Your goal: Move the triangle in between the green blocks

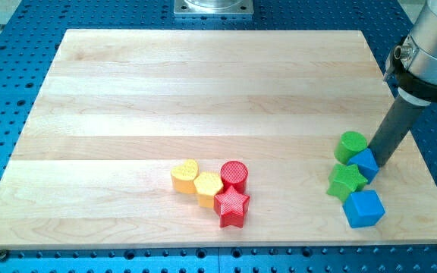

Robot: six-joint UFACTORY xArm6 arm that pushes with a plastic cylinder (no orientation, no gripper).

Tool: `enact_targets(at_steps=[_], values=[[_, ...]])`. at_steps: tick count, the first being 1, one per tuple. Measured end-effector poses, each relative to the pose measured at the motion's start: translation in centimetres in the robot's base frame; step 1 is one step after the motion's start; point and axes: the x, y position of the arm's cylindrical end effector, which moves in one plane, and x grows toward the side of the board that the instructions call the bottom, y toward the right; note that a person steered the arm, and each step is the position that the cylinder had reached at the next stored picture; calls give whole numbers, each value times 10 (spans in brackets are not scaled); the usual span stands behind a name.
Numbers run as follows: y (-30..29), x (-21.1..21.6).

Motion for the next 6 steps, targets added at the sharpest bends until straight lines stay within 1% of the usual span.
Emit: enact_targets(at_steps=[2,3,5,6], values=[[38,31],[10,38],[-20,28],[-24,20]])
